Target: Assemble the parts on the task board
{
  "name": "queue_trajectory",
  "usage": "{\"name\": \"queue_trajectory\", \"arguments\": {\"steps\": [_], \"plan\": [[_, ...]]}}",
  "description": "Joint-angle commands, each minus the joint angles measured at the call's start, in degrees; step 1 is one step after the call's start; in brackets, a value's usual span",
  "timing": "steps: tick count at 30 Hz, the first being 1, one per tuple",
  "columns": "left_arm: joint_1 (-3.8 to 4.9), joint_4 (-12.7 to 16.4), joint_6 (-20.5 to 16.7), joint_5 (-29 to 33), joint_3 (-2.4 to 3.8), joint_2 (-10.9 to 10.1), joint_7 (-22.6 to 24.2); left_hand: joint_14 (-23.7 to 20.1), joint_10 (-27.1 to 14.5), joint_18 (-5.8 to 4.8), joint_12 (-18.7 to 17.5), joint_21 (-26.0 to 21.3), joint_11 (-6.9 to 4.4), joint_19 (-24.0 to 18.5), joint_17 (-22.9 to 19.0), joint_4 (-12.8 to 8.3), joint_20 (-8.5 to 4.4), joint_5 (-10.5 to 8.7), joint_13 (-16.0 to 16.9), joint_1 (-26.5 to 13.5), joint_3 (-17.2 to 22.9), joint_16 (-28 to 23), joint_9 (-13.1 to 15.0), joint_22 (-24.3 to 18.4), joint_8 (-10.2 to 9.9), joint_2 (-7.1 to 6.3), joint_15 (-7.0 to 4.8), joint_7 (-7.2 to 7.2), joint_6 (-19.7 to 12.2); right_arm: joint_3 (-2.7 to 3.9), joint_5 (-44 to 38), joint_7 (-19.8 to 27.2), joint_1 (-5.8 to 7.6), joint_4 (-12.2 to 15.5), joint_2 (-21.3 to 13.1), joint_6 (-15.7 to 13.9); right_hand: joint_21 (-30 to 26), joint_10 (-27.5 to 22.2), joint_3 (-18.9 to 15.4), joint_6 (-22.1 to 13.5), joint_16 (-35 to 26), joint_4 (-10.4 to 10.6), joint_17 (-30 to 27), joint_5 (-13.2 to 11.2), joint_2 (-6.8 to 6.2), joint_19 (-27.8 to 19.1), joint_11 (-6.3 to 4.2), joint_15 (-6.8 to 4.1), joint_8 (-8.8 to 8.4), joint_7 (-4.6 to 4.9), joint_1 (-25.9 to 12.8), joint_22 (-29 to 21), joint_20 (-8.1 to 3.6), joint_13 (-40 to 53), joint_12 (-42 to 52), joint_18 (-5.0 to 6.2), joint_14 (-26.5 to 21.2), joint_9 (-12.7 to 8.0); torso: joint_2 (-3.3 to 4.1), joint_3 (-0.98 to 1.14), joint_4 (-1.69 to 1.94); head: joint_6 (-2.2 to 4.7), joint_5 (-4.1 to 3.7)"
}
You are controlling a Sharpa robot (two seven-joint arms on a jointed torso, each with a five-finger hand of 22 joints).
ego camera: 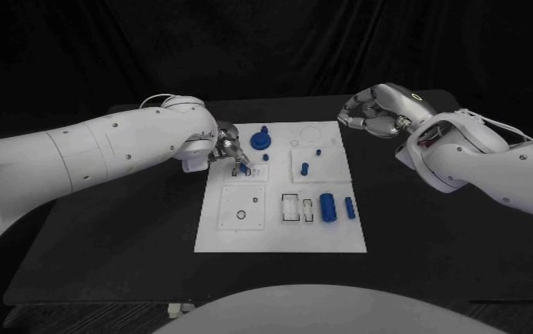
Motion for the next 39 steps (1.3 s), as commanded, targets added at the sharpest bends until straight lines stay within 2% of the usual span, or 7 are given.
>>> {"name": "queue_trajectory", "arguments": {"steps": [1, 5, 20, 26, 36, 39], "plan": [[-0.05, -0.40, -0.70, 0.02, 0.05, 0.44, 1.28, 5.85, 6.00, 0.19, 0.20, -0.26, -0.45, 0.24, 15.07, -2.45, -0.17, -0.22, 15.09, -0.57, 2.73, 0.38, 0.08, 8.26, -0.35, 0.17, -0.44, -0.41, 0.07, 0.04, -0.07, -0.64, -0.14, -0.08, 0.11, 0.27, -0.34, 2.44, 0.27, 0.47, -0.20, 0.03, 0.94, 0.34, -0.09, 0.85, 0.07, -0.23, -0.30, 0.05, 0.60, 10.85, 0.48, 0.31, -0.17, 0.93, 3.56, -0.10, 0.02, -0.02, 0.00, -0.01, 0.18], [-0.07, -0.74, -0.48, 0.02, 0.04, 0.81, 1.35, 5.85, 6.00, 0.18, 0.20, -0.25, -0.45, 0.27, 15.07, -2.47, -0.17, -0.24, 15.09, -0.59, 2.90, 0.38, 0.13, 8.29, -0.39, 0.20, -0.44, -0.40, 0.02, 0.04, -0.07, -0.67, -0.15, -0.08, 0.19, 0.34, -0.42, 2.38, 0.37, 0.48, -0.23, 0.00, 0.89, 0.37, -0.08, 0.82, 0.08, -0.23, -0.33, 0.06, 0.70, 10.83, 0.48, 0.21, -0.23, 0.95, 3.55, -0.11, 0.06, 0.00, -0.10, -0.01, 0.23], [-0.18, -0.72, -0.13, 0.02, 0.03, 1.04, 1.21, 5.85, 6.00, 0.21, 0.20, -0.34, -0.42, 0.18, 15.07, -2.38, -0.17, -0.32, 15.09, -0.76, 3.24, 0.38, 0.25, 8.21, -0.42, 0.32, -0.44, -0.36, 0.02, 0.04, -0.07, -0.77, -0.20, -0.12, 0.28, 0.62, -0.36, 2.35, 0.46, 0.49, -0.25, -0.03, 0.85, 0.40, -0.07, 0.84, 0.08, -0.23, -0.35, 0.06, 0.78, 10.84, 0.48, 0.14, -0.27, 0.94, 3.55, -0.11, 0.07, 0.01, -0.07, -0.01, 0.33], [-0.42, -0.64, -0.05, 0.02, 0.03, 1.06, 1.18, 5.85, 6.00, 0.22, 0.20, -0.36, -0.42, 0.15, 15.07, -2.37, -0.17, -0.34, 15.09, -0.79, 3.34, 0.38, 0.29, 8.19, -0.44, 0.35, -0.43, -0.36, 0.01, 0.04, -0.07, -0.75, -0.27, -0.13, 0.30, 0.71, -0.36, 2.35, 0.46, 0.49, -0.25, -0.03, 0.85, 0.40, -0.07, 0.84, 0.08, -0.23, -0.35, 0.06, 0.78, 10.84, 0.48, 0.14, -0.27, 0.94, 3.55, -0.11, 0.06, 0.01, -0.02, -0.01, 0.20], [-0.90, -0.61, -0.03, 0.02, 0.03, 0.95, 1.14, 5.85, 6.00, 0.23, 0.20, -0.37, -0.42, 0.14, 15.07, -2.38, -0.17, -0.35, 15.09, -0.80, 3.42, 0.38, 0.31, 8.18, -0.45, 0.37, -0.43, -0.36, 0.00, 0.04, -0.07, -0.77, -0.54, -0.27, 0.34, 0.91, -0.36, 2.35, 0.46, 0.49, -0.25, -0.03, 0.85, 0.40, -0.07, 0.84, 0.08, -0.23, -0.35, 0.06, 0.78, 10.84, 0.48, 0.14, -0.27, 0.94, 3.55, -0.11, 0.07, 0.00, -0.05, -0.01, 0.51], [-1.12, -0.62, -0.07, 0.02, 0.03, 0.87, 1.15, 5.85, 6.00, 0.24, 0.20, -0.41, -0.42, 0.10, 15.07, -2.38, -0.17, -0.35, 15.09, -0.81, 3.49, 0.38, 0.34, 8.15, -0.45, 0.38, -0.43, -0.36, 0.00, 0.04, -0.07, -0.76, -0.61, -0.30, 0.34, 0.94, -0.36, 2.35, 0.46, 0.49, -0.25, -0.03, 0.85, 0.40, -0.07, 0.84, 0.08, -0.23, -0.35, 0.06, 0.78, 10.84, 0.48, 0.14, -0.27, 0.94, 3.55, -0.11, 0.09, -0.02, -0.05, -0.01, 0.35]]}}
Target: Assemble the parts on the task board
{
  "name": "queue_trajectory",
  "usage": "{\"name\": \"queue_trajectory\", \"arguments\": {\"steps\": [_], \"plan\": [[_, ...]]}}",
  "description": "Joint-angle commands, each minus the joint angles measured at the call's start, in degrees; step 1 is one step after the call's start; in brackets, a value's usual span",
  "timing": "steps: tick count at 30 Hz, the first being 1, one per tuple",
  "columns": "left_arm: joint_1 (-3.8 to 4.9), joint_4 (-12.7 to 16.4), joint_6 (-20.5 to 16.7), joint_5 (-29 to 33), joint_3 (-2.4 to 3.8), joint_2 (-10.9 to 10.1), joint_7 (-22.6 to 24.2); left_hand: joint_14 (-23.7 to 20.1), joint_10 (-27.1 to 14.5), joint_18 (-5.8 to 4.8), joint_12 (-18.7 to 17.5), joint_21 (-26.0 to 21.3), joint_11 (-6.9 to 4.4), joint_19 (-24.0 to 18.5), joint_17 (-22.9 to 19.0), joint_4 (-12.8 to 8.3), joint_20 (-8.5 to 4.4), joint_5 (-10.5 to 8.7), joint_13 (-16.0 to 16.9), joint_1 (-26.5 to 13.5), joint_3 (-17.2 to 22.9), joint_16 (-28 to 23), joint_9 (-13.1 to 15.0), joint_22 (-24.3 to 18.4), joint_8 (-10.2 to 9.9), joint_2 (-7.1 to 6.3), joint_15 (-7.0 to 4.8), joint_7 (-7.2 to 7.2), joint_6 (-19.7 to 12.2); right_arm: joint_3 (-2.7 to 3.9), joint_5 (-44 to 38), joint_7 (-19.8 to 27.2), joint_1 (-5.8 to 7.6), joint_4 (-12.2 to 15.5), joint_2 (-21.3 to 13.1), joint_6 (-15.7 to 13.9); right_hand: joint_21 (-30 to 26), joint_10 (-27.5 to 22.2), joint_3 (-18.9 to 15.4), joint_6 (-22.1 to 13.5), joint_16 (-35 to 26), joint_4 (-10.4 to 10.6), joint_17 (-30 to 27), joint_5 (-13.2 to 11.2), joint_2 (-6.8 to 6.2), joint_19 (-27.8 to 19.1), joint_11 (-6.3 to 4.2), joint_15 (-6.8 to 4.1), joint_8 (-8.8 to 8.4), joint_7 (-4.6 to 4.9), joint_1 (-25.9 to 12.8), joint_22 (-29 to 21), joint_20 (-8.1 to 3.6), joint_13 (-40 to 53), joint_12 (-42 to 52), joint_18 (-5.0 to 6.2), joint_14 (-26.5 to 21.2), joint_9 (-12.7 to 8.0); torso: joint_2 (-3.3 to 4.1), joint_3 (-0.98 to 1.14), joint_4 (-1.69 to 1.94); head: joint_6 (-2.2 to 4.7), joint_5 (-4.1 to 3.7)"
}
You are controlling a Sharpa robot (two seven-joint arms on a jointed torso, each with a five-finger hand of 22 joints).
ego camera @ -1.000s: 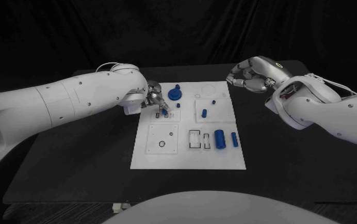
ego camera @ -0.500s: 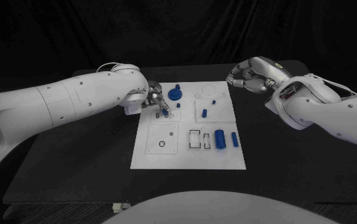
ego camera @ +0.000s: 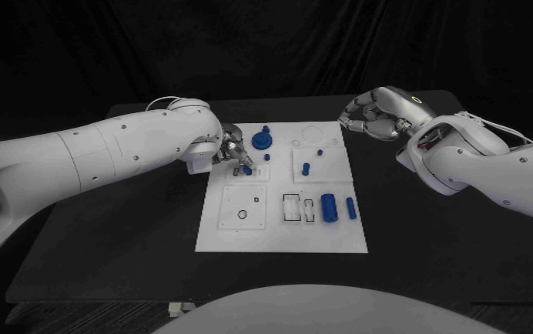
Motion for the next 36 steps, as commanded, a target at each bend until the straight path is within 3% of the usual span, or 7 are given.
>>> {"name": "queue_trajectory", "arguments": {"steps": [1, 16, 21, 23, 27, 32, 36], "plan": [[-0.27, 0.12, 0.10, 0.02, 0.03, -0.01, 0.76, 5.85, 6.00, 0.24, 0.20, -0.26, -0.42, 0.09, 15.09, -2.15, -0.17, -0.05, 15.09, -0.27, 2.47, 0.38, 0.08, 8.17, -0.22, 0.44, -0.43, -0.34, 0.01, 0.04, -0.08, -0.70, -0.17, -0.02, -0.01, 0.29, -0.15, 2.33, 0.46, 0.50, -0.25, -0.02, 0.86, 0.12, 0.02, 0.84, 0.10, -0.25, -0.35, 0.06, 0.44, 10.87, 0.48, 0.14, -0.21, 0.93, 3.46, -0.07, 0.04, -0.03, 0.00, -0.01, -0.03], [-0.97, -0.29, -1.21, 0.02, 0.03, 0.04, 1.36, 5.85, 6.00, 0.26, 0.20, -0.33, -0.39, 0.03, 15.09, -2.23, -0.17, -0.07, 15.09, -0.29, 2.90, 0.38, 0.21, 8.13, -0.31, 0.47, -0.41, -0.31, -0.11, 0.04, -0.08, -0.66, -0.29, -0.05, -0.09, 0.45, -0.24, 2.30, 0.57, 0.54, -0.28, -0.05, 0.81, 0.14, 0.00, 0.81, 0.11, -0.24, -0.38, 0.07, 0.53, 10.84, 0.48, 0.08, -0.25, 0.95, 3.44, -0.08, -0.01, -0.06, -0.03, -0.01, -0.22], [-1.15, -0.36, -0.98, 0.02, 0.03, 0.04, 1.29, 5.85, 6.00, 0.28, 0.20, -0.47, -0.29, -0.06, 15.09, -1.92, -0.10, -1.44, 15.09, -0.99, 3.50, 0.38, 0.66, 8.09, -0.45, 0.32, -0.33, -0.21, -0.19, 0.04, -0.08, -0.67, -0.33, -0.08, -0.10, 0.60, -0.24, 2.30, 0.57, 0.54, -0.28, -0.05, 0.81, 0.14, 0.00, 0.81, 0.11, -0.24, -0.38, 0.07, 0.53, 10.84, 0.48, 0.08, -0.25, 0.95, 3.44, -0.08, 0.02, -0.02, 0.00, -0.01, -0.48], [-1.22, -0.41, -0.72, 0.02, 0.03, 0.07, 1.19, 5.85, 6.00, 0.28, 0.20, -0.51, -0.26, -0.07, 15.09, -1.70, -0.07, -2.53, 15.09, -1.39, 3.68, 0.38, 0.89, 8.11, -0.54, 0.23, -0.30, -0.20, -0.22, 0.04, -0.08, -0.69, -0.34, -0.09, -0.09, 0.66, -0.28, 2.26, 0.63, 0.57, -0.31, -0.06, 0.75, 0.15, 0.01, 0.80, 0.11, -0.24, -0.38, 0.06, 0.56, 10.83, 0.48, 0.01, -0.29, 0.96, 3.43, -0.08, 0.02, 0.00, -0.01, -0.01, -0.46], [-1.38, -0.49, -0.28, 0.02, 0.03, 0.13, 0.91, 5.85, 6.00, 0.28, 0.20, -0.65, -0.18, -0.05, 15.09, 1.00, 0.07, -8.65, 15.09, -4.27, 2.32, 0.38, 1.58, 8.20, -0.87, -0.09, -0.20, -0.19, 0.12, 0.04, -0.08, -0.75, -0.37, -0.12, -0.06, 0.82, -0.28, 2.26, 0.63, 0.57, -0.31, -0.06, 0.75, 0.15, 0.01, 0.80, 0.11, -0.24, -0.38, 0.06, 0.56, 10.83, 0.48, 0.01, -0.29, 0.96, 3.43, -0.08, 0.00, -0.01, -0.01, -0.01, -0.43], [-1.48, -0.50, 0.09, 0.02, 0.03, 0.16, 0.32, 5.85, 6.00, 0.30, 0.20, -0.78, -0.09, -0.04, 15.09, 3.81, 0.12, -12.75, 15.09, -6.77, -0.13, 0.38, 1.95, 8.27, -1.28, -0.72, -0.12, -0.08, 0.52, 0.04, -0.08, -0.82, -0.40, -0.15, -0.04, 0.97, -0.28, 2.26, 0.63, 0.57, -0.31, -0.06, 0.75, 0.15, 0.01, 0.80, 0.11, -0.24, -0.38, 0.06, 0.56, 10.83, 0.48, 0.01, -0.29, 0.96, 3.43, -0.08, 0.01, -0.01, 0.00, -0.01, -0.41], [-1.54, -0.52, 0.47, 0.02, 0.03, 0.16, -0.11, 5.85, 6.00, 0.32, 0.20, -0.89, -0.02, -0.06, 15.09, 5.32, 0.17, -14.18, 15.09, -7.90, -1.73, 0.38, 2.22, 8.29, -1.56, -1.05, -0.08, 0.00, 0.77, 0.04, -0.08, -0.85, -0.44, -0.20, 0.00, 1.08, -0.28, 2.23, 0.67, 0.60, -0.35, -0.07, 0.68, 0.16, 0.00, 0.80, 0.11, -0.24, -0.39, 0.06, 0.60, 10.83, 0.48, -0.05, -0.32, 0.96, 3.42, -0.08, 0.00, -0.02, -0.01, -0.01, -0.43]]}}
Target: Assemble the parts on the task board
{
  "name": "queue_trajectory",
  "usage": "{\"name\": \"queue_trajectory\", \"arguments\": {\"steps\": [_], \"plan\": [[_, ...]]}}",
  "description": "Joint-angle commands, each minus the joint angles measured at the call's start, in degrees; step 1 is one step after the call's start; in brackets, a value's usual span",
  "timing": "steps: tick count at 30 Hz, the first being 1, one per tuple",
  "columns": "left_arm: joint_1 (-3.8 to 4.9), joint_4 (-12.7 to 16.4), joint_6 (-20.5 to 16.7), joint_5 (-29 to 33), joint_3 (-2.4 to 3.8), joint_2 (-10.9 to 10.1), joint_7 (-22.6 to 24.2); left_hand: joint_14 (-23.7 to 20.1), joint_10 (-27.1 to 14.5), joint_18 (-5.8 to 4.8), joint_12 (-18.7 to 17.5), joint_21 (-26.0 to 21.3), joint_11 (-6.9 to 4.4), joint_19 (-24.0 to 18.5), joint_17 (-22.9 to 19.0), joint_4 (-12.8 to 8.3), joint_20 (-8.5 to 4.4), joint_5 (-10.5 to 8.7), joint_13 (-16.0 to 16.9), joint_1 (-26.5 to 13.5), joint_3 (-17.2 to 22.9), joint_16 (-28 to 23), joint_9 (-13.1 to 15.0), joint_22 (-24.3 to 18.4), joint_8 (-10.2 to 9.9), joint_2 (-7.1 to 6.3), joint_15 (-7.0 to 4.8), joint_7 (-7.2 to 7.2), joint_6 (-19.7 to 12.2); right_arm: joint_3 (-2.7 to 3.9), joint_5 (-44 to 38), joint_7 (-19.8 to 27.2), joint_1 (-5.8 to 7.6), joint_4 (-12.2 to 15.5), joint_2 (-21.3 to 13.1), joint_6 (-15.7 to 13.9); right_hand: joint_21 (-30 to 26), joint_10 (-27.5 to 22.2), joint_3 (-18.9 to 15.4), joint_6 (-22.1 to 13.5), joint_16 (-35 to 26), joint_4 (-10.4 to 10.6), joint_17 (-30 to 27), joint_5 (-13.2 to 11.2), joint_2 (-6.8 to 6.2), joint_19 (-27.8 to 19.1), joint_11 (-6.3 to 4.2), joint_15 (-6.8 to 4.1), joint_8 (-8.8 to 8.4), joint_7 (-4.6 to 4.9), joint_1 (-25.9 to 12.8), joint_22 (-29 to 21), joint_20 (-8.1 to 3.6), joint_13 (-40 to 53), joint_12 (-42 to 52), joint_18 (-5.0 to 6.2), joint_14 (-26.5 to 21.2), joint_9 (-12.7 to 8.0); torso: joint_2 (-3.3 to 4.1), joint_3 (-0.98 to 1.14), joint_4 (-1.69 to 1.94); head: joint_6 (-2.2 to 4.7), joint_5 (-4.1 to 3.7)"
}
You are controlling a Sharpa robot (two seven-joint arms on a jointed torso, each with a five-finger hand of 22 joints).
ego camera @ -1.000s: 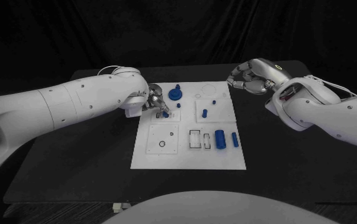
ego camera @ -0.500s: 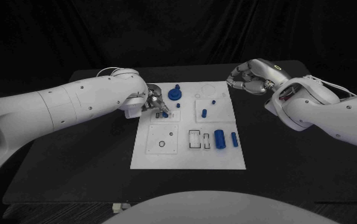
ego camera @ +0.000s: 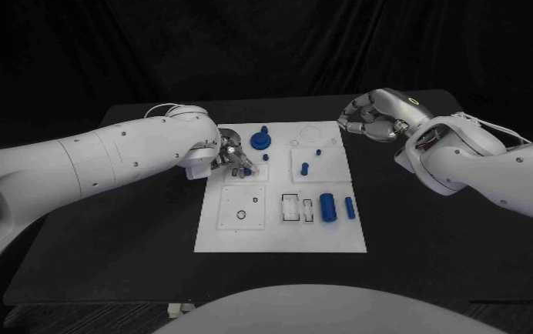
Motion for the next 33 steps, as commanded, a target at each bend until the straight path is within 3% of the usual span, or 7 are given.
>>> {"name": "queue_trajectory", "arguments": {"steps": [1, 12, 21, 23, 24, 27, 33], "plan": [[-0.16, 0.04, 1.21, 0.00, -0.02, 0.10, -0.62, 5.85, 6.00, 0.33, 0.20, -0.37, -0.01, -0.10, 15.09, 1.13, 0.18, -0.90, 15.09, -0.99, -0.88, 0.38, 0.24, 8.28, -0.32, -0.19, -0.06, 0.33, 0.14, 0.04, -0.08, -0.82, -0.18, -0.05, 0.01, 0.44, -0.28, 2.26, 0.28, 0.39, -0.35, 0.00, 0.68, 0.16, 0.15, 0.80, 0.08, -0.28, -0.39, -0.14, 0.74, 10.84, 0.48, -0.14, -0.15, 0.96, 3.45, -0.08, 0.01, 0.00, -0.01, -0.01, -0.01], [-0.22, 0.06, 1.09, 0.00, -0.02, -0.05, -1.21, 5.85, 6.00, 0.37, 0.20, -0.68, -0.20, -0.08, 15.09, 5.27, 0.05, -2.94, 15.09, -3.71, -5.87, 0.38, 4.74, 8.44, 1.18, -0.76, -0.23, 0.08, 0.23, 0.05, -0.08, -0.83, -0.57, -0.19, 0.02, 0.66, -0.32, 2.24, 0.30, 0.40, -0.34, -0.01, 0.70, 0.16, 0.11, 0.78, 0.08, -0.28, -0.40, -0.13, 0.75, 10.83, 0.48, -0.17, -0.17, 0.97, 3.45, -0.09, 0.02, 0.02, -0.02, -0.01, 0.12], [-0.07, 2.43, -1.59, 0.00, 0.00, -1.83, -1.22, 5.85, 6.00, 0.12, 0.20, -0.16, -0.82, 0.93, 15.09, 10.12, -0.58, -3.10, 15.09, -4.20, -11.77, 0.38, 15.11, 9.34, 8.04, -1.25, -0.84, -0.54, -2.71, 0.05, -0.08, -0.77, -0.75, -0.18, -0.34, 0.49, -0.32, 2.21, 0.28, 0.42, -0.34, 0.02, 0.71, 0.14, 0.01, 0.78, 0.10, -0.28, -0.42, -0.10, 0.70, 10.83, 0.48, -0.24, -0.21, 0.97, 3.46, -0.10, 0.02, 0.01, 0.00, -0.01, 0.49], [0.13, 3.42, -2.23, 0.00, 0.00, -2.58, -1.11, 5.85, 6.00, 0.08, 0.20, -0.10, -1.17, 1.08, 15.09, 10.46, -0.77, -3.04, 15.09, -3.31, -12.86, 0.38, 18.46, 9.48, 10.91, -1.39, -1.15, -1.03, -2.40, 0.05, -0.08, -0.77, -0.76, -0.18, -0.42, 0.43, -0.32, 2.21, 0.28, 0.42, -0.34, 0.02, 0.71, 0.14, 0.01, 0.78, 0.10, -0.28, -0.42, -0.10, 0.70, 10.83, 0.48, -0.24, -0.21, 0.97, 3.46, -0.10, 0.02, 0.01, -0.01, -0.01, 0.51], [0.30, 3.93, -2.51, 0.00, 0.00, -2.99, -1.04, 5.85, 6.00, 0.08, 0.20, -0.10, -1.43, 1.15, 15.09, 10.75, -1.00, -2.98, 15.09, -2.77, -13.55, 0.38, 20.91, 9.56, 12.65, -1.15, -1.26, -1.18, -3.09, 0.05, -0.08, -0.78, -0.76, -0.19, -0.46, 0.42, -0.33, 2.22, 0.27, 0.42, -0.33, 0.05, 0.73, 0.13, -0.02, 0.78, 0.11, -0.28, -0.43, -0.10, 0.67, 10.83, 0.49, -0.23, -0.20, 0.97, 3.46, -0.10, 0.02, 0.01, -0.01, -0.01, 0.50], [1.45, 5.34, -3.56, 0.00, 0.01, -4.17, -0.63, 5.85, 6.00, 0.01, 0.20, 0.05, -1.57, 1.42, 15.09, 10.80, -1.21, -3.06, 15.09, -1.93, -14.83, 0.38, 24.31, 9.81, 14.87, -1.11, -1.51, -1.45, -4.18, 0.05, -0.08, -0.79, -0.77, -0.23, -0.54, 0.40, -0.36, 2.23, 0.25, 0.44, -0.32, 0.11, 0.75, 0.12, -0.09, 0.77, 0.12, -0.27, -0.45, -0.08, 0.59, 10.82, 0.49, -0.22, -0.21, 0.98, 3.46, -0.10, 0.02, 0.00, -0.01, -0.01, 0.51], [4.13, 6.45, -5.11, 0.00, 0.01, -5.95, 0.36, 5.85, 6.00, -0.17, 0.20, 0.56, -1.92, 2.08, 15.09, 10.77, -1.44, -3.04, 15.09, -0.97, -15.67, 0.38, 26.28, 10.35, 16.34, -0.81, -1.77, -1.94, -3.52, 0.05, -0.08, -0.83, -0.77, -0.46, -0.47, 0.39, -0.35, 2.21, 0.22, 0.42, -0.34, 0.19, 0.71, 0.10, -0.17, 0.77, 0.14, -0.25, -0.50, -0.05, 0.48, 10.82, 0.50, -0.26, -0.23, 0.97, 3.45, -0.12, -0.02, 0.02, 0.00, -0.01, 0.34]]}}
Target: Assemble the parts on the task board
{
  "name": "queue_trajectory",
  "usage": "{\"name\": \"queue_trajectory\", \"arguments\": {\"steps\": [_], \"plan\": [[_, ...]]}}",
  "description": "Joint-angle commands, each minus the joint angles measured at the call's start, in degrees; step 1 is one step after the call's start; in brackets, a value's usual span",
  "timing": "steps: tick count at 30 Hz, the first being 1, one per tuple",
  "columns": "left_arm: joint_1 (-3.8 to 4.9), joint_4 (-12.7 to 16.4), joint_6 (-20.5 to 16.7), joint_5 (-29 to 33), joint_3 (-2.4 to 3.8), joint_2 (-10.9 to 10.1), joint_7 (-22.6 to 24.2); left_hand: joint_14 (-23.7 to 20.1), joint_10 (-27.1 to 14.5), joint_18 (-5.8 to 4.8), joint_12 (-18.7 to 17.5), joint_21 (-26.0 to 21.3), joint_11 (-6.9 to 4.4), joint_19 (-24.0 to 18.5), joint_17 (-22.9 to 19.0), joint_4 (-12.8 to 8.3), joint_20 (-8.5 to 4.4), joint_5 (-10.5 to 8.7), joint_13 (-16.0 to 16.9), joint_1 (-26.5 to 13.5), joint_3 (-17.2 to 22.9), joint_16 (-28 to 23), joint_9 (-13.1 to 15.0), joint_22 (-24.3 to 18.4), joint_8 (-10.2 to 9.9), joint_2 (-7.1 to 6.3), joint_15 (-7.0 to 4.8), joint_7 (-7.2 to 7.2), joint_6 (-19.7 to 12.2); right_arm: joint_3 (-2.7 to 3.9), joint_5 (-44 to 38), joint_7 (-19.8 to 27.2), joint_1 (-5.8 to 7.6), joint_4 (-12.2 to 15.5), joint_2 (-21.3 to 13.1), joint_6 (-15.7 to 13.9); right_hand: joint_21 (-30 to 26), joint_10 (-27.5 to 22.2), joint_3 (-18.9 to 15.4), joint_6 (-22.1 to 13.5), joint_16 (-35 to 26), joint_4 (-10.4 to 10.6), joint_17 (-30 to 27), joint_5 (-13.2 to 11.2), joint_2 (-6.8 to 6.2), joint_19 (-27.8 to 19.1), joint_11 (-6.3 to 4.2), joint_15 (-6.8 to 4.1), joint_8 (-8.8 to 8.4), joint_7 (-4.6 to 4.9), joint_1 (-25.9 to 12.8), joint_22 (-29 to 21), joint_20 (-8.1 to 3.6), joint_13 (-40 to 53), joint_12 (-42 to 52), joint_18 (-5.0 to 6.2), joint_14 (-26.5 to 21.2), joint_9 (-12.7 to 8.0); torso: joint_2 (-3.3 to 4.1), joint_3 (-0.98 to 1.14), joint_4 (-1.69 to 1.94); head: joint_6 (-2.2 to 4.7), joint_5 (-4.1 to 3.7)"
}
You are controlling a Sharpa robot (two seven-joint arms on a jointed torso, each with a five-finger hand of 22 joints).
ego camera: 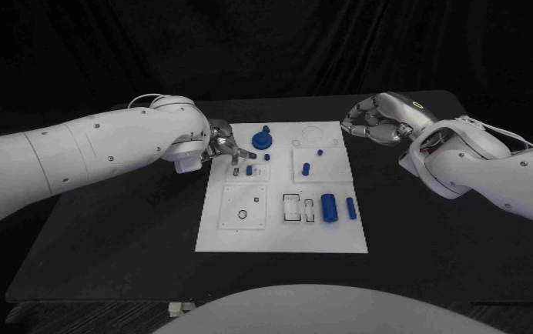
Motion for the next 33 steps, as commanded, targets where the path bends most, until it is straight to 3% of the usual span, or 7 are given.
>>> {"name": "queue_trajectory", "arguments": {"steps": [1, 5, 6, 16, 23, 28, 33], "plan": [[1.37, 0.23, -2.85, 0.02, 0.05, -0.61, 1.82, 5.95, 5.98, -0.17, 0.20, 0.19, -0.57, 0.51, 15.10, 0.03, 0.10, -0.28, 15.09, 0.70, -0.36, 0.38, 0.40, 10.35, 0.43, -0.03, -0.45, -0.40, 0.55, 0.04, -0.09, -0.82, -0.13, -0.17, 0.01, -0.01, -0.35, 2.27, 0.23, 0.43, -0.34, 0.19, 0.71, 0.10, -0.33, 0.77, 0.08, -0.37, -0.26, -0.05, 0.33, 10.78, 0.50, -0.24, -0.18, 0.97, 3.57, -0.07, -0.05, 0.01, 0.01, -0.01, -0.12], [2.45, -0.17, -4.64, 0.02, 0.05, -1.17, 2.94, 5.95, 5.98, -0.18, 0.20, 0.22, -0.68, 0.56, 15.10, -0.13, 0.03, -0.26, 15.09, 1.20, -0.40, 0.38, 0.30, 10.40, 0.18, 0.08, -0.53, -0.52, 0.75, 0.04, -0.09, -0.84, -0.13, -0.31, 0.07, 0.05, -0.35, 2.27, 0.23, 0.43, -0.34, 0.19, 0.71, 0.10, -0.33, 0.77, 0.08, -0.37, -0.26, -0.05, 0.33, 10.78, 0.50, -0.24, -0.18, 0.97, 3.57, -0.07, -0.04, 0.03, 0.01, -0.01, -0.08], [2.72, -0.41, -5.71, 0.02, 0.05, -1.30, 3.51, 5.95, 5.98, -0.55, 0.20, 1.31, -1.00, 1.78, 15.10, -1.16, -0.21, -0.05, 15.09, 3.44, -0.07, 0.38, 0.16, 11.36, -0.20, 0.33, -0.79, -0.89, 1.80, 0.04, -0.09, -0.82, -0.13, -0.29, 0.08, 0.08, -0.36, 2.29, 0.24, 0.41, -0.33, 0.22, 0.73, 0.11, -0.34, 0.77, 0.08, -0.36, -0.29, -0.05, 0.31, 10.78, 0.50, -0.22, -0.17, 0.97, 3.57, -0.08, -0.03, 0.01, 0.00, -0.01, -0.12], [3.21, -5.80, -4.23, 0.02, 0.04, 0.86, 3.42, 5.95, 5.98, -0.66, 0.20, 1.60, -1.33, 2.15, 15.10, -1.90, -0.56, 0.38, 15.09, 5.61, 0.16, 0.38, 0.17, 11.69, -1.07, 0.82, -1.13, -1.18, 2.42, 0.04, -0.09, -0.83, -0.24, -0.56, 0.45, 0.38, -0.33, 2.30, 0.26, 0.42, -0.31, 0.23, 0.77, 0.12, -0.33, 0.78, 0.08, -0.36, -0.30, -0.06, 0.31, 10.79, 0.50, -0.21, -0.17, 0.96, 3.58, -0.08, 0.00, 0.01, 0.03, -0.01, 0.32], [2.26, -11.76, -1.97, 0.02, 0.03, 3.64, 3.25, 5.95, 5.98, -0.57, 0.20, 1.30, -1.17, 1.86, 15.10, -2.20, -0.54, 0.59, 15.09, 6.49, 0.33, 0.38, -0.09, 11.52, -2.19, 1.20, -1.04, -0.96, 1.86, 0.04, -0.09, -0.80, -0.34, -0.51, 0.48, 0.41, -0.39, 2.27, 0.31, 0.43, -0.36, 0.24, 0.68, 0.14, -0.32, 0.76, 0.08, -0.36, -0.31, -0.07, 0.33, 10.77, 0.50, -0.26, -0.19, 0.98, 3.56, -0.09, 0.02, -0.03, 0.01, -0.01, -0.19], [1.16, -15.08, -2.07, -0.69, 0.03, 5.06, 4.49, 5.95, 5.98, -0.54, 0.20, 1.17, -1.05, 1.73, 15.10, -2.43, -0.48, 0.63, 15.09, 6.92, 0.39, 0.38, -0.14, 11.46, -2.72, 1.26, -0.94, -0.80, 1.50, 0.04, -0.09, -0.83, -0.37, -0.45, 0.42, 0.42, -0.39, 2.27, 0.31, 0.43, -0.36, 0.24, 0.68, 0.14, -0.32, 0.76, 0.08, -0.36, -0.31, -0.07, 0.33, 10.77, 0.50, -0.26, -0.19, 0.98, 3.56, -0.09, 0.09, -0.02, 0.01, -0.01, 0.14], [0.29, -16.70, -3.99, -5.39, 0.04, 5.74, 6.82, 5.95, 5.98, -0.55, 0.20, 1.10, -0.36, 1.69, 15.10, -1.70, -0.01, 0.26, 15.09, 6.33, -0.49, 0.38, -1.86, 11.58, -6.31, 1.10, -0.36, 0.05, 0.63, 0.04, -0.09, -0.82, -0.38, -0.41, 0.37, 0.40, -0.39, 2.27, 0.31, 0.43, -0.36, 0.24, 0.68, 0.14, -0.32, 0.76, 0.08, -0.36, -0.31, -0.07, 0.33, 10.77, 0.50, -0.26, -0.19, 0.98, 3.56, -0.09, 0.13, -0.13, -0.07, -0.01, 0.15]]}}
